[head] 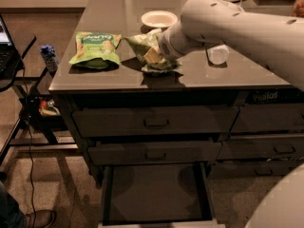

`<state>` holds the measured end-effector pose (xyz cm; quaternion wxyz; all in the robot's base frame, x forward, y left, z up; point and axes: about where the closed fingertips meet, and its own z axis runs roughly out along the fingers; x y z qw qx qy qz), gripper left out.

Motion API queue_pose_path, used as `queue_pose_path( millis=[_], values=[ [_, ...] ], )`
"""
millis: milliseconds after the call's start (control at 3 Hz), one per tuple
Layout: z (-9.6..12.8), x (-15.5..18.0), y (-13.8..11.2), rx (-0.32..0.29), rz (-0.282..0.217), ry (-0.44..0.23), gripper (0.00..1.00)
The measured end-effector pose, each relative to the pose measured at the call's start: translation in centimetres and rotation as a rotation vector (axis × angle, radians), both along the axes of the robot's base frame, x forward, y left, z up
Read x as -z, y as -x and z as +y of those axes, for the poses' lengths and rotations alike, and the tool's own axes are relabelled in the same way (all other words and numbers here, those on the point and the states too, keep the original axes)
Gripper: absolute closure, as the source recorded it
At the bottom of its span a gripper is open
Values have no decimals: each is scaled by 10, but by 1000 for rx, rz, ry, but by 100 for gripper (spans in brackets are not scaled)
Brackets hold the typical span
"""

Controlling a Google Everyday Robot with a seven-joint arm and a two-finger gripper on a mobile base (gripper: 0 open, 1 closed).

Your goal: Pick green jalapeno chip bag from bottom drawer and place on counter

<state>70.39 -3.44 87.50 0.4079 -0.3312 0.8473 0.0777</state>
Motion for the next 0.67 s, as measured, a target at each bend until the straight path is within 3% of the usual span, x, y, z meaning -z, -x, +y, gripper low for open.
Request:
queue_pose_path(
  millis=[333, 667],
  values=[
    [0, 0, 0, 0, 0, 0, 0],
    [0, 0, 0, 0, 0, 0, 0]
  ],
)
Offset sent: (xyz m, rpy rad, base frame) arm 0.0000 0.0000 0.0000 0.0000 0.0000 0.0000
